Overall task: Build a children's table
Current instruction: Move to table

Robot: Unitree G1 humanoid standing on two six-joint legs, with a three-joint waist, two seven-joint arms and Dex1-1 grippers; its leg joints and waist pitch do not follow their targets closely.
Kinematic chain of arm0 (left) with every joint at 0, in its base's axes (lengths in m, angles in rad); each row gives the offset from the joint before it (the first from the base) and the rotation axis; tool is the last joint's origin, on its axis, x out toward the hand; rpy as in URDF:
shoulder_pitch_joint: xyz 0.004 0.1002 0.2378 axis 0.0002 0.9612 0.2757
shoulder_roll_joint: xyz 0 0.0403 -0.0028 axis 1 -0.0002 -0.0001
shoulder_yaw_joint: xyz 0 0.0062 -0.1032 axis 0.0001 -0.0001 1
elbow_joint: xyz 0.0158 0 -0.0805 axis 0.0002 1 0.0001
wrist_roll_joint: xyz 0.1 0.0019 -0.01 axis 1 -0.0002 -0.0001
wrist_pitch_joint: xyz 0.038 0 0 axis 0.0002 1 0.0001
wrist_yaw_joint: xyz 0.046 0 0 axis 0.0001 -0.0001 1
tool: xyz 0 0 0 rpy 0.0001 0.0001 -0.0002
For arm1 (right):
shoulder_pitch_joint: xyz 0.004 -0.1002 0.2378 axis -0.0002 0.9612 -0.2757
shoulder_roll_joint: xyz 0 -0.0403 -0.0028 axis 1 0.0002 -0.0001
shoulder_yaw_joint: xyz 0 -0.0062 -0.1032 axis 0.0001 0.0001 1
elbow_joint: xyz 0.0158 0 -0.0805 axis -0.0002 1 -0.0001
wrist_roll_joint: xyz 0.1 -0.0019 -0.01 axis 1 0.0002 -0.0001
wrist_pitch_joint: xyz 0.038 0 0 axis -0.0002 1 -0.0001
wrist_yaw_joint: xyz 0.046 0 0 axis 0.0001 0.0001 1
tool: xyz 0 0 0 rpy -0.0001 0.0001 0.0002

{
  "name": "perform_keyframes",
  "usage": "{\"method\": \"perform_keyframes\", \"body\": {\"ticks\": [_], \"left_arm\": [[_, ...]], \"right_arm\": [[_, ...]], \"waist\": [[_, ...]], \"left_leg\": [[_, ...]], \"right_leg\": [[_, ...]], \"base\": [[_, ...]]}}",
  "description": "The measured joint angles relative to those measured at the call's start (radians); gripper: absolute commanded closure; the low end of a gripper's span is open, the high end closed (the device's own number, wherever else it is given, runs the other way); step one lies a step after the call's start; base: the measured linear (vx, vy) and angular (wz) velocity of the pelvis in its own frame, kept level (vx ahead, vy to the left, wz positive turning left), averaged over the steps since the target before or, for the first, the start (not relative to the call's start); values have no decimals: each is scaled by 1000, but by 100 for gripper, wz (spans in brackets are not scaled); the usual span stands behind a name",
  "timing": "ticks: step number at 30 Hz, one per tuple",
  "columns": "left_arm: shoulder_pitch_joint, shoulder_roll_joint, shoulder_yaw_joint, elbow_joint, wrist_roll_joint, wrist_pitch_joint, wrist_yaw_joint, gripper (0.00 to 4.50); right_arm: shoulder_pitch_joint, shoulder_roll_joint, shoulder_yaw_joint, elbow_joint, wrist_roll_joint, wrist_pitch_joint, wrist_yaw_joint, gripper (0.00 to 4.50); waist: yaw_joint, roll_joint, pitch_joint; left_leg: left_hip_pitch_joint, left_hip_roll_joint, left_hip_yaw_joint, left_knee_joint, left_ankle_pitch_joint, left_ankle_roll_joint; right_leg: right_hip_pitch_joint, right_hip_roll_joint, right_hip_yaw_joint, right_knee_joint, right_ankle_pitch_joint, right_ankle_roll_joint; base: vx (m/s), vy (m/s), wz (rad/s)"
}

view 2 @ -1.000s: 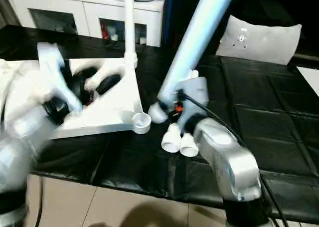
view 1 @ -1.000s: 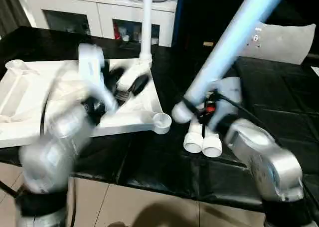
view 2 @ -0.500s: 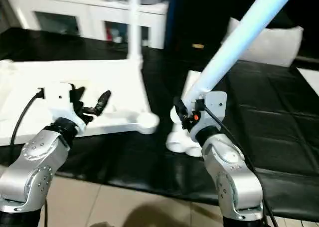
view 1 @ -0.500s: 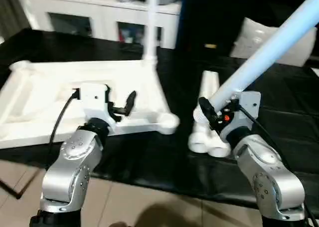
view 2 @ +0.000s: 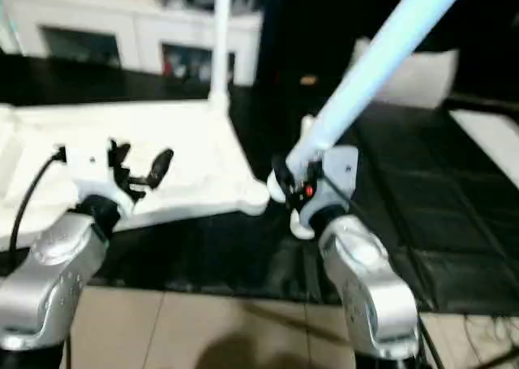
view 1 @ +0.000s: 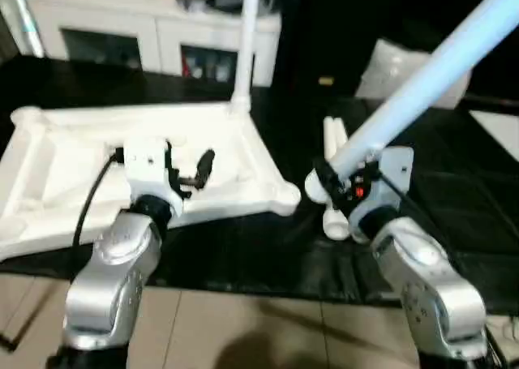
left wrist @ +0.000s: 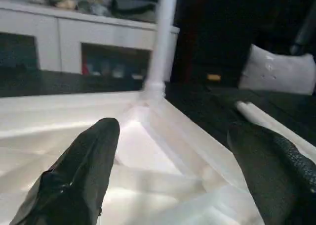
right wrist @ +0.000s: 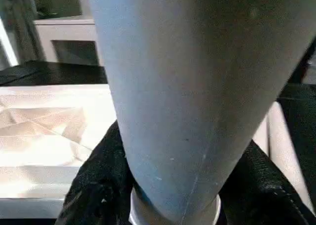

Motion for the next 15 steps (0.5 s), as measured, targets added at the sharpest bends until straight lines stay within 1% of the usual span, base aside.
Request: {"method": "perform_keyframes", "body": {"ticks": [1,2,3,4,5,6,7,8,9,10,11,12,14,15], "left_arm": [[5,5,0,1,1,1,0,52],[0,8,1,1,1,1,-1,52],[-13,10,-2,1,1,1,-2,52],[-15,12,-3,-1,1,1,-4,52],[0,15,5,0,2,1,-2,52],[12,16,7,1,2,2,1,52],[18,17,12,2,3,2,2,52],[19,17,19,1,3,6,3,52],[22,19,21,2,8,7,3,52],[28,19,17,1,18,7,3,52],[38,18,6,1,28,0,5,52],[47,17,5,1,33,-4,9,52],[57,18,7,1,35,-4,13,52],[60,21,7,1,37,-4,12,52]], "right_arm": [[6,3,-2,3,-1,0,-4,260],[10,8,0,3,-1,1,-6,260],[12,13,-4,5,-3,1,-9,260],[16,17,-5,8,-5,4,-11,260],[16,25,5,11,-5,7,-15,260],[15,30,11,8,-5,7,-16,260],[15,29,12,3,-5,7,-17,260],[10,28,11,-5,-5,7,-19,260],[7,27,10,-8,-4,7,-19,260],[13,29,3,-9,0,10,-18,260],[17,29,0,-9,6,16,-18,260],[21,34,1,-9,11,24,-16,260],[40,35,1,-11,22,32,-13,260],[45,34,1,-12,24,34,-9,260]], "waist": [[-1,10,1],[-8,22,0],[-24,34,2],[-43,32,6],[-58,37,9],[-64,36,9],[-64,32,6],[-62,23,3],[-63,14,-1],[-53,16,0],[-50,20,1],[-46,25,3],[-38,24,4],[-34,24,4]], "left_leg": [[10,14,-55,34,-6,-16],[36,54,-83,-11,-31,-39],[45,71,-59,-42,-47,-8],[47,69,-46,-53,-40,10],[47,59,-46,-68,-31,24],[51,54,-46,-77,-26,33],[54,45,-43,-87,-19,40],[54,32,-28,-99,-11,47],[53,20,-23,-107,-6,50],[53,16,-12,-116,-5,48],[52,12,-4,-127,-3,45],[50,12,-2,-134,-2,44],[44,14,3,-143,1,37],[43,14,4,-145,2,37]], "right_leg": [[0,-14,-9,0,7,7],[-2,-29,-24,0,14,16],[1,-38,-27,-5,12,14],[-9,-24,-14,-12,3,-1],[-19,-8,2,9,-36,-61],[-19,12,-2,35,-45,-77],[-11,30,-5,37,-42,-76],[4,50,-6,20,-39,-75],[7,53,15,6,-16,-49],[6,45,22,-6,-7,-24],[8,39,26,-16,-1,-15],[7,38,26,-25,2,-13],[2,38,26,-32,6,-17],[1,38,27,-34,8,-17]], "base": [[27,210,-47],[27,210,-47],[-44,242,-6],[-79,206,13],[-79,206,13],[-76,177,0],[-42,151,-5],[-42,151,-5],[-51,101,2],[-51,77,3],[-51,77,3],[-33,53,-3],[0,0,0],[0,0,0]]}}
